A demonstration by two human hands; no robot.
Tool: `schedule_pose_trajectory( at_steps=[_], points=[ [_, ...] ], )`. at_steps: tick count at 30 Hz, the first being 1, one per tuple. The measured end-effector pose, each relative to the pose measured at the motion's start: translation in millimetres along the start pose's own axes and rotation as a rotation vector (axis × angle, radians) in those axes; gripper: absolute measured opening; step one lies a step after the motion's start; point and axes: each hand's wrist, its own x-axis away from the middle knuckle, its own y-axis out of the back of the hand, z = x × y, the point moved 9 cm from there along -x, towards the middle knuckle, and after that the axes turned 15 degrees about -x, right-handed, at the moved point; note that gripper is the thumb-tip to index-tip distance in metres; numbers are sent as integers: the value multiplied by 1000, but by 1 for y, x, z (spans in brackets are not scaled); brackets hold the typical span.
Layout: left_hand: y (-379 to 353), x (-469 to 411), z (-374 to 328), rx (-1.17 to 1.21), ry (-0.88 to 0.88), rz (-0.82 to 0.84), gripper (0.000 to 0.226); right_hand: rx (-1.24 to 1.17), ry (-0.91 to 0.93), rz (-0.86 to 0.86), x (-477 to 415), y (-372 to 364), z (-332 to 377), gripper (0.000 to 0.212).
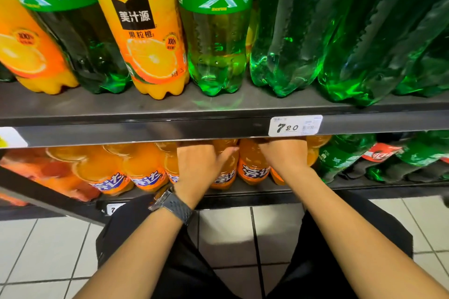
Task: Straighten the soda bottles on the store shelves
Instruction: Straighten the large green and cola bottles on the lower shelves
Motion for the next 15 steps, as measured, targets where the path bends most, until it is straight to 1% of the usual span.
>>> schedule_pose_trajectory(
  at_steps=[4,9,11,13,15],
  points=[
    [-5,-2,1,47,-14,39,69,-98,-92,57,0,-7,-14,23],
    [-18,-2,4,4,-17,114,71,-125,-66,68,-2,-7,-13,28],
    [-23,-3,5,-19,-7,144,72,-88,-39,65,-4,-5,-11,31],
    [-25,-2,5,-24,-9,154,71,-72,-28,70,-4,-4,-11,31],
    [-25,-1,4,-25,-8,158,70,-108,-34,61,-3,-2,-11,31]
  ],
)
